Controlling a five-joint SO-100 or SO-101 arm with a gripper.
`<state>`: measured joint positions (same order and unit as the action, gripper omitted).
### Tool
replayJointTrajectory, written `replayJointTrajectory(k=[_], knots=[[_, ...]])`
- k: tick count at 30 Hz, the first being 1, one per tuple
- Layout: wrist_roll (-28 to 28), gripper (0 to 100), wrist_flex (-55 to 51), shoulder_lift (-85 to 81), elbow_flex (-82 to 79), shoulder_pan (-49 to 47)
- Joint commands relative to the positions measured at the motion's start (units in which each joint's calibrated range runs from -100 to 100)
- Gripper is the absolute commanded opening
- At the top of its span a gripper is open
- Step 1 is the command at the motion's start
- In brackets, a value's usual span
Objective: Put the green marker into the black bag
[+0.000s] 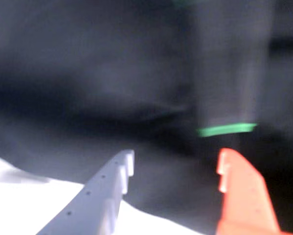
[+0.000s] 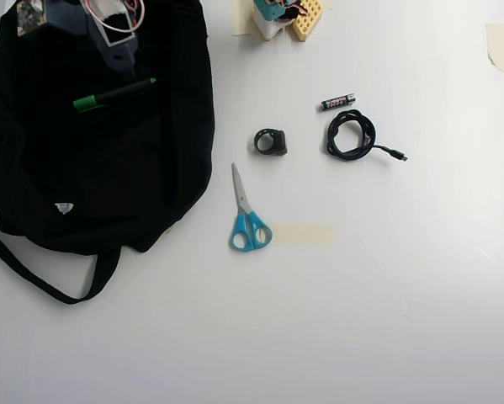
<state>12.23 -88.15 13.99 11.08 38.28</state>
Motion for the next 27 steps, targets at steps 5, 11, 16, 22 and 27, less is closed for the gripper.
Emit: replayJointTrajectory(k=[5, 11, 16, 22, 27], knots=[[2.4, 2, -1.3, -9.0, 8.1, -26.9], [0.4, 2, -3.9, -19.1, 9.8, -42.5], [-3.6, 2, -9.2, -23.3, 8.5, -43.4], [-6.2, 2, -9.3, -33.0, -3.1, -44.6], [-6.2, 2, -3.3, -42.5, -16.9, -46.7]])
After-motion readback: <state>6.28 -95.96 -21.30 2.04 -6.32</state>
